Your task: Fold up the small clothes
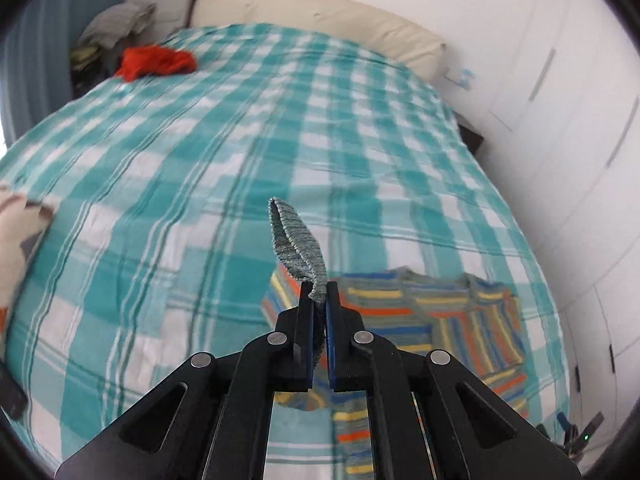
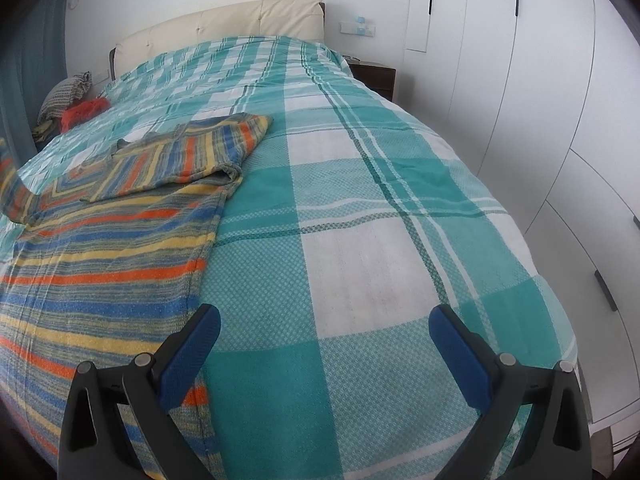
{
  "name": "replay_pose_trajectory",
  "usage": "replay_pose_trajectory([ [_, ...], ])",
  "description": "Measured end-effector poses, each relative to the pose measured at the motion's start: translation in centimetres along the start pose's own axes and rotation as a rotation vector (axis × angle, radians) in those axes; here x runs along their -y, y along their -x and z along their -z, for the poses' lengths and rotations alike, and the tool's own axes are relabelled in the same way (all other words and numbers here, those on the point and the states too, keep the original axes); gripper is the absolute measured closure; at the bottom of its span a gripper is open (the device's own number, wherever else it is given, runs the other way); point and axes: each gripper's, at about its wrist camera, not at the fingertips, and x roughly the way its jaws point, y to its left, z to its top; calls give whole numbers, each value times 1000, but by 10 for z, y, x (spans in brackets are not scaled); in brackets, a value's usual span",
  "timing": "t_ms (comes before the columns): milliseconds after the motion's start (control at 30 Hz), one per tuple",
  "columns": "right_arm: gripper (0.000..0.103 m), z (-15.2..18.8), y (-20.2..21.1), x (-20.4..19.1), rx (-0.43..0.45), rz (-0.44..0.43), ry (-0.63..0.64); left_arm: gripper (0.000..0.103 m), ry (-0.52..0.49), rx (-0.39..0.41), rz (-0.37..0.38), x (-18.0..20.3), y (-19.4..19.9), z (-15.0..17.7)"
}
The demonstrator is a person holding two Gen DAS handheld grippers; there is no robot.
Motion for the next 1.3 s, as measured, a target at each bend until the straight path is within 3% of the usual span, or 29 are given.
replay_pose_trajectory([
  [67,0,-1,-2,2,-6,-9,-19,99,-107,-13,51,58,-10,-2],
  [133,0,-2,-2,6,-8,-9,-36,86,-186,-85,96,107,-38,6],
  [200,0,-2,0,10,-7,-9,-55,22,-250,-190,96,140,-76,21],
  [233,0,-2,1,12,-6,-8,-65,17,-271,-194,49,148,-90,27],
  [300,0,-2,3,19,-3,-8,-91,18,-261,-169,-10,144,-103,34],
  [367,0,-2,6,26,-2,-12,-127,18,-170,-184,-47,119,-112,41],
  [533,0,-4,1,42,-21,-40,-207,18,-28,-293,-217,49,-135,79],
  [600,0,-4,-3,44,-33,-45,-223,17,-44,-359,-245,32,-147,105],
  [633,0,-5,-5,44,-42,-49,-225,15,-105,-399,-331,27,-155,123],
  [667,0,-4,-7,42,-49,-52,-224,6,-142,-393,-377,23,-157,136],
  [733,0,-4,-8,40,-53,-58,-216,0,-78,-308,-370,6,-139,146],
  [800,0,-4,-6,38,-45,-56,-202,1,40,-301,-307,-11,-126,150],
  [867,0,-4,-5,35,-43,-51,-186,1,94,-268,-286,-16,-109,153],
  [1000,0,-4,-4,34,-33,-45,-174,2,80,-211,-270,-17,-68,170],
  [1133,0,-6,0,36,-10,-25,-169,2,38,-146,-307,-28,-32,194],
  [1300,0,-19,-3,40,-6,13,-122,1,43,-121,-354,-58,-31,205],
])
